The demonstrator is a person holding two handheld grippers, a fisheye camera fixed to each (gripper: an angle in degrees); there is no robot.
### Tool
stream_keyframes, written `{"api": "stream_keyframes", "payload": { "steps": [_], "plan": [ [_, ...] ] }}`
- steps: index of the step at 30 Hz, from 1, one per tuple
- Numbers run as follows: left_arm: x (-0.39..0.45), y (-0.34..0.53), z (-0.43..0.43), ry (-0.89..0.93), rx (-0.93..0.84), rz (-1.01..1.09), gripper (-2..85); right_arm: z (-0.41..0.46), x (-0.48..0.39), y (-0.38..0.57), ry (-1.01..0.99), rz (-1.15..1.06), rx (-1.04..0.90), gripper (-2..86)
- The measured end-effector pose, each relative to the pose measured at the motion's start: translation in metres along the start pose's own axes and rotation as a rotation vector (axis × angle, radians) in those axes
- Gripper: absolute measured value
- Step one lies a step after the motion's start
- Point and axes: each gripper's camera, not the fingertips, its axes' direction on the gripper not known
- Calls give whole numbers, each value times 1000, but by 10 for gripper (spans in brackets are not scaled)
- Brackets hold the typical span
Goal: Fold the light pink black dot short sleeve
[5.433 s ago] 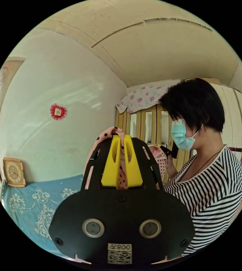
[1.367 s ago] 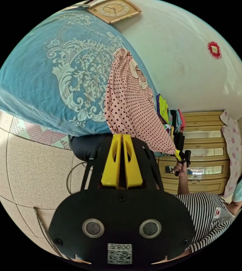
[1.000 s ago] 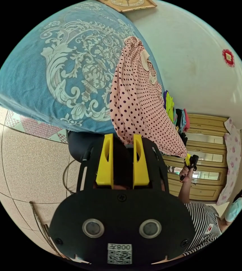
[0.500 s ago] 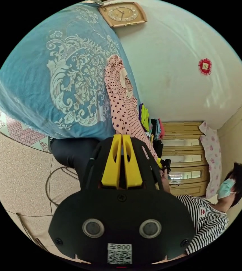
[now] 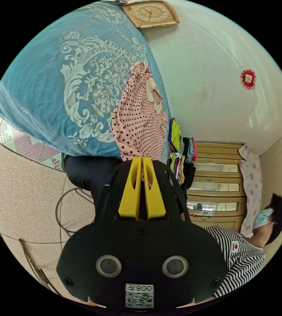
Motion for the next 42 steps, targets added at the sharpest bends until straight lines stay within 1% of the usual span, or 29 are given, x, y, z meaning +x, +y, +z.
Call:
{"api": "stream_keyframes", "payload": {
  "steps": [3, 6, 8, 9, 11, 12, 14, 17, 20, 22, 24, 27, 30, 32, 33, 34, 35, 38, 41, 42],
  "plan": [
    [26, -45, 8, -10, 2, 23, 3, -14, -3, -32, 1, -9, 20, 0],
    [72, -112, 12, 20, 41, 66, 3, -39, -27, -92, 14, -58, 42, 0],
    [136, -171, 5, 71, 102, 154, 2, -73, -72, -153, -4, -141, 88, 0],
    [157, -185, 1, 82, 119, 186, 2, -85, -88, -168, -6, -168, 109, 0],
    [247, -228, -20, 97, 194, 343, 2, -139, -166, -216, -18, -307, 215, 0],
    [269, -235, -26, 97, 211, 383, 2, -153, -188, -224, -16, -348, 237, 0],
    [353, -247, -55, 88, 280, 548, 2, -205, -275, -238, 24, -510, 318, 0],
    [423, -235, -85, 78, 330, 705, 3, -254, -357, -222, 86, -680, 391, 0],
    [451, -202, -107, 66, 350, 809, 2, -285, -390, -184, 94, -794, 449, 0],
    [450, -179, -114, 53, 341, 843, 2, -293, -388, -160, 83, -827, 466, 1],
    [435, -156, -117, 42, 326, 852, 3, -291, -372, -139, 61, -837, 444, 1],
    [388, -120, -109, 23, 264, 809, 3, -267, -323, -106, 68, -809, 377, 0],
    [316, -85, -90, -15, 182, 702, 3, -226, -251, -78, 56, -715, 281, 0],
    [244, -64, -67, -83, 112, 553, 2, -186, -177, -61, 33, -575, 211, 0],
    [224, -59, -61, -96, 98, 512, 2, -175, -157, -58, 15, -534, 196, 0],
    [185, -52, -48, -104, 58, 405, 2, -152, -118, -52, -9, -449, 156, 0],
    [149, -46, -35, -104, 29, 314, 2, -126, -81, -47, 9, -361, 109, 0],
    [82, -34, -8, -109, -22, 124, 2, -73, -2, -42, 28, -170, 18, 0],
    [62, -30, 11, -157, -47, 75, 2, -44, 45, -43, 63, -44, -16, 0],
    [62, -30, 14, -158, -51, 77, 2, -41, 49, -43, 61, -35, -19, 0]
  ]
}}
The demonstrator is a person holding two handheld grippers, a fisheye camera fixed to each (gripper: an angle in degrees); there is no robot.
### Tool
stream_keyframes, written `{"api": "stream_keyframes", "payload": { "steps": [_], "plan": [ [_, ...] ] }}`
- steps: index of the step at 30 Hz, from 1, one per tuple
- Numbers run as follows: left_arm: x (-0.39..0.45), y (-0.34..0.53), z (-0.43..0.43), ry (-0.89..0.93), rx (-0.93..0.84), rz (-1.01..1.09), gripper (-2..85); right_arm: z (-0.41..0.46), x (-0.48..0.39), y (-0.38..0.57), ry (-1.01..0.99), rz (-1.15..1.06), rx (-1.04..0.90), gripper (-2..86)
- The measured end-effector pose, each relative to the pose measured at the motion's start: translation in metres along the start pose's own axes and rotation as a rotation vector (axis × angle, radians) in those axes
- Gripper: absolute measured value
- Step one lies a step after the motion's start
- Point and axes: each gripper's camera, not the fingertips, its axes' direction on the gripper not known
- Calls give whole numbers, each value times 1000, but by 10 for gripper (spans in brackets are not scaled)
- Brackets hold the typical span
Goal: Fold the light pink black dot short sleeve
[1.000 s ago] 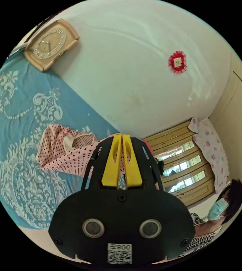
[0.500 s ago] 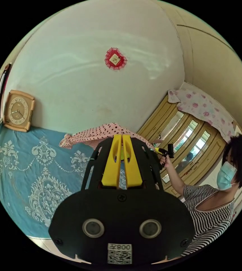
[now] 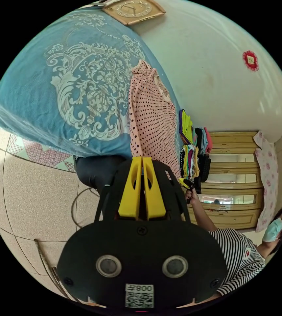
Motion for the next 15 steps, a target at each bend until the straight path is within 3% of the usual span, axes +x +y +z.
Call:
{"api": "stream_keyframes", "payload": {
  "steps": [15],
  "plan": [
    [14, -2, 28, 3, -19, 85, 1, 8, 26, -5, 50, -58, 27, 1]
  ]
}}
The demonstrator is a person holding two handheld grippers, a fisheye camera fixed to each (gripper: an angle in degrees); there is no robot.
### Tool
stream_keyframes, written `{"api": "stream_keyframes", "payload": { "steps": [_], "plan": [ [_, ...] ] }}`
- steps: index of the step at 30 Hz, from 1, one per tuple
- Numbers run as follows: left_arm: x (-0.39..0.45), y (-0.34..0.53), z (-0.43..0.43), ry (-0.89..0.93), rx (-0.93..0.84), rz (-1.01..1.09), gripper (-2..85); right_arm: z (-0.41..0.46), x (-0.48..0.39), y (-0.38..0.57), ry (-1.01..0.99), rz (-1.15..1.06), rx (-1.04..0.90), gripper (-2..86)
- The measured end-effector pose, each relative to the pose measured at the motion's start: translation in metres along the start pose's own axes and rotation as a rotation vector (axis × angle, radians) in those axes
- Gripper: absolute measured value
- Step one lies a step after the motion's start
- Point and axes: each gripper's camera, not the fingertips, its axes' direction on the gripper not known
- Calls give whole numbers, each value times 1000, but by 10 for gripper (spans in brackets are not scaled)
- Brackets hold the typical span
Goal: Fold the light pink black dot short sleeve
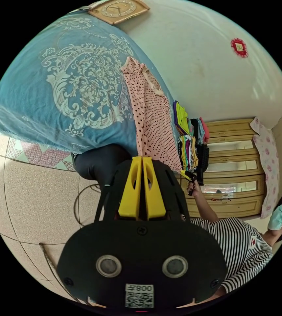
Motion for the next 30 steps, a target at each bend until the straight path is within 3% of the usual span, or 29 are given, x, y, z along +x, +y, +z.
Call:
{"api": "stream_keyframes", "payload": {
  "steps": [13, 21, 30],
  "plan": [
    [0, -42, 62, -90, -64, -46, 8, 43, 46, -12, 4, 59, -13, 0],
    [3, -77, 65, -143, 13, -91, 36, 58, 76, -19, -75, 134, 47, 1],
    [48, -194, 103, -168, 36, -2, 45, 50, 85, -57, -42, 206, 218, 6]
  ]
}}
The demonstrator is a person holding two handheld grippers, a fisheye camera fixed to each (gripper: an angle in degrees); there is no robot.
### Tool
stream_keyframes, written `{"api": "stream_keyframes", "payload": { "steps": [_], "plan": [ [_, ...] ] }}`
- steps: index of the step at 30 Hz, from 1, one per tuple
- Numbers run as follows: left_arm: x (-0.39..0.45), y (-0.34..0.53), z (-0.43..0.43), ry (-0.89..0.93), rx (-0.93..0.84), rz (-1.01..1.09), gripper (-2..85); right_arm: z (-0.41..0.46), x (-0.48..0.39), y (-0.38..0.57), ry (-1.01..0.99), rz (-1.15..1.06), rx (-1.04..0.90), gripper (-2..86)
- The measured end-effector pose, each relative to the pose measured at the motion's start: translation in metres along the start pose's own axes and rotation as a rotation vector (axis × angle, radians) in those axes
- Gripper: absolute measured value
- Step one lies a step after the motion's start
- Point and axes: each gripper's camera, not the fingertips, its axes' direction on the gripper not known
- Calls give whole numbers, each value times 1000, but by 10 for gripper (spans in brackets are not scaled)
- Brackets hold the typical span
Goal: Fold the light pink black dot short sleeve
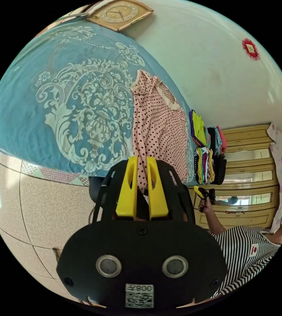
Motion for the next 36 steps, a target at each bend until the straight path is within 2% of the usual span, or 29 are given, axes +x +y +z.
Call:
{"api": "stream_keyframes", "payload": {
  "steps": [9, 15, 20, 28, 31, 36],
  "plan": [
    [118, -186, 122, 6, -135, 279, 54, 108, -117, -124, 53, -284, -106, 19],
    [192, -311, 204, -129, -179, 467, 70, 218, -217, -239, 134, -538, -212, 51],
    [248, -391, 264, -295, -217, 642, 83, 329, -322, -337, 342, -813, -241, 56],
    [286, -434, 342, -503, -305, 793, 76, 478, -389, -402, 587, -1007, -297, 58],
    [294, -439, 346, -505, -291, 812, 55, 529, -384, -408, 674, -1014, -392, 53],
    [301, -447, 343, -468, -270, 799, 20, 545, -394, -410, 667, -1044, -337, 13]
  ]
}}
